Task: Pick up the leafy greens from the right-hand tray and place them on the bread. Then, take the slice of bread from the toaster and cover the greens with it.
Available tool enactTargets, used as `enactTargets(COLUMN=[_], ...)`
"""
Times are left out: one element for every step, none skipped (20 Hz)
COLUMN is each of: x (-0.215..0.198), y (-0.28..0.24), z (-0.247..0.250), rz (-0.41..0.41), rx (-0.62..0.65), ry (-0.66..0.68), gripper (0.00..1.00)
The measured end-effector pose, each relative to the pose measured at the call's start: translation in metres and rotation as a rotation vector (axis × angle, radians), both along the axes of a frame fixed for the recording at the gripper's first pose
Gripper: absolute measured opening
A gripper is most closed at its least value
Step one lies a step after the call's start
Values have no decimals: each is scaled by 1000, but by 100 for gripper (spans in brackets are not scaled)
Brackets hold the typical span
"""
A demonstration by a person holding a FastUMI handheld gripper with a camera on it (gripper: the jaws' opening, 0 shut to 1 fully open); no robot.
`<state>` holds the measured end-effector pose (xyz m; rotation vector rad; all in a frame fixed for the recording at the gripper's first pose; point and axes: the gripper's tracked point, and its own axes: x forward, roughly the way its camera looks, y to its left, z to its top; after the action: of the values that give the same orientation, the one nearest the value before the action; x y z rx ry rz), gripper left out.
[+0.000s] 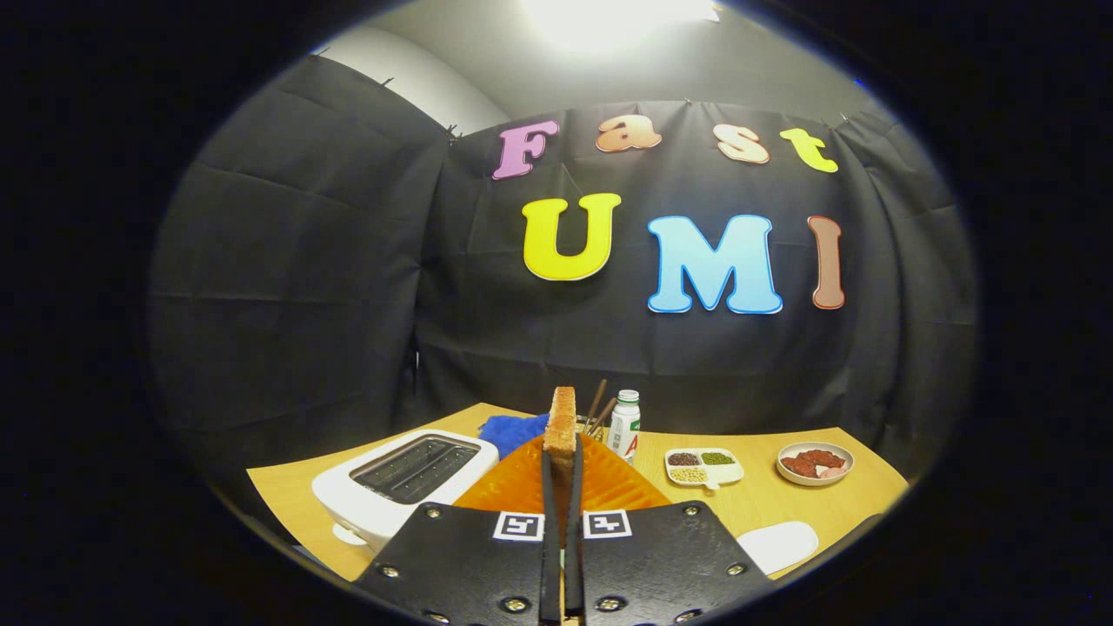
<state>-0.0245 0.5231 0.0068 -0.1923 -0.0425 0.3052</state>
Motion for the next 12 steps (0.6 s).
enactTargets(x=[3, 5, 9, 12, 16, 17, 19, 20, 22, 22, 24, 25], y=[-7, -15, -23, -30, -37, -43, -50, -56, -61, -66, -71, -73], z=[-3, -6, -10, -14, -19, -23, -26, -28, -31, -33, -35, -37], rz=[-10, -22, -28, -38, -44, -47, -55, -62, -68, -75, -80, -81], rx=[2, 3, 6, 8, 19, 31, 38, 46, 53, 54, 57, 63], ry=[0, 2, 7, 17, 32, 50, 62, 71, 79, 84, 89, 96], gripper=[2, 2, 2, 2, 2, 2, 2, 2, 2, 2, 2, 2])
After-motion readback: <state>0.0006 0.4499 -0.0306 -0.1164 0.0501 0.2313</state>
